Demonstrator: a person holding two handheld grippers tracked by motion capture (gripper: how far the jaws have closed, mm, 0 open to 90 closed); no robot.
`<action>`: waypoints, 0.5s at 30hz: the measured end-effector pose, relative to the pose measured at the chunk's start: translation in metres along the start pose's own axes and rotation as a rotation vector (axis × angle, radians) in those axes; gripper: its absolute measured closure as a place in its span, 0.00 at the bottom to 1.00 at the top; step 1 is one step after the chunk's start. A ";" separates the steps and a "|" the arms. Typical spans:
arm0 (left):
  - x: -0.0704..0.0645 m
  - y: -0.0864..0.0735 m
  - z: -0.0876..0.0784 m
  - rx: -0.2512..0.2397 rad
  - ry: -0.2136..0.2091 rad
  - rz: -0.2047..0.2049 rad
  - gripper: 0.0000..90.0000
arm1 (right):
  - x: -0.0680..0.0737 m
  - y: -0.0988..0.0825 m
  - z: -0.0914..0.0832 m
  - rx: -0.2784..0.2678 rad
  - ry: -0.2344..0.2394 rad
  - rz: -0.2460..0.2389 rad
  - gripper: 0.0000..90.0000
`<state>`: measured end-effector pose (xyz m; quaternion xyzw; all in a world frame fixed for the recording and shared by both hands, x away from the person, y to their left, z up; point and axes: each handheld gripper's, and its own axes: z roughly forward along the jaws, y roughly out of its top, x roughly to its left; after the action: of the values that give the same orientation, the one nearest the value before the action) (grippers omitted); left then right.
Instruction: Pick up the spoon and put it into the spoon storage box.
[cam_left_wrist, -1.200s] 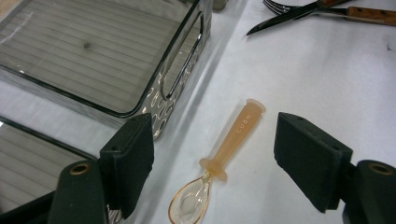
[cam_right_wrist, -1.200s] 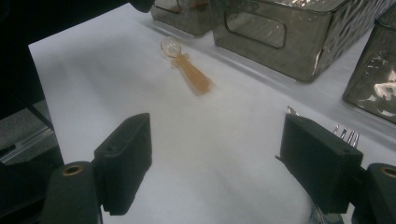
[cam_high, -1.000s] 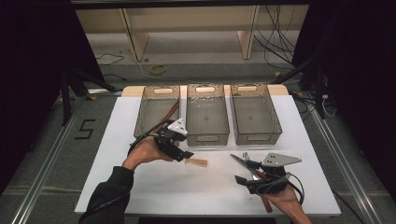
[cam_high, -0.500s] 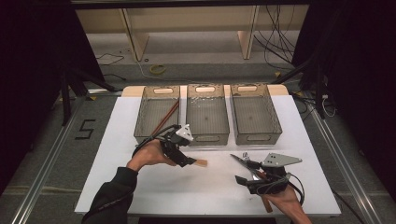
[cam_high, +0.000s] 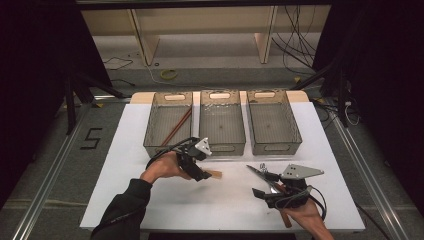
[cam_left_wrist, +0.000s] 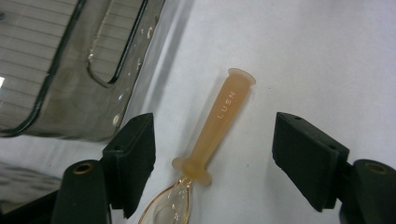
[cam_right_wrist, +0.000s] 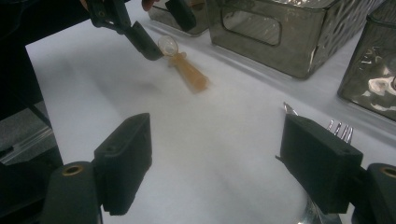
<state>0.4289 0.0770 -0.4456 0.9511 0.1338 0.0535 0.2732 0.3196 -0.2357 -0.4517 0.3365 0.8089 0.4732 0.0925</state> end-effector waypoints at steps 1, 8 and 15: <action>0.000 0.000 0.003 0.007 -0.003 0.004 0.36 | 0.000 0.000 0.000 0.000 0.000 0.000 0.29; 0.001 0.001 0.015 0.059 -0.014 0.023 0.46 | 0.004 0.000 0.000 0.001 -0.005 -0.010 0.29; 0.006 0.002 0.025 0.076 -0.029 0.028 0.54 | 0.003 -0.001 0.000 0.001 -0.005 -0.011 0.29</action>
<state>0.4395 0.0645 -0.4654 0.9633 0.1182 0.0384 0.2380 0.3176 -0.2340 -0.4520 0.3332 0.8107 0.4716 0.0969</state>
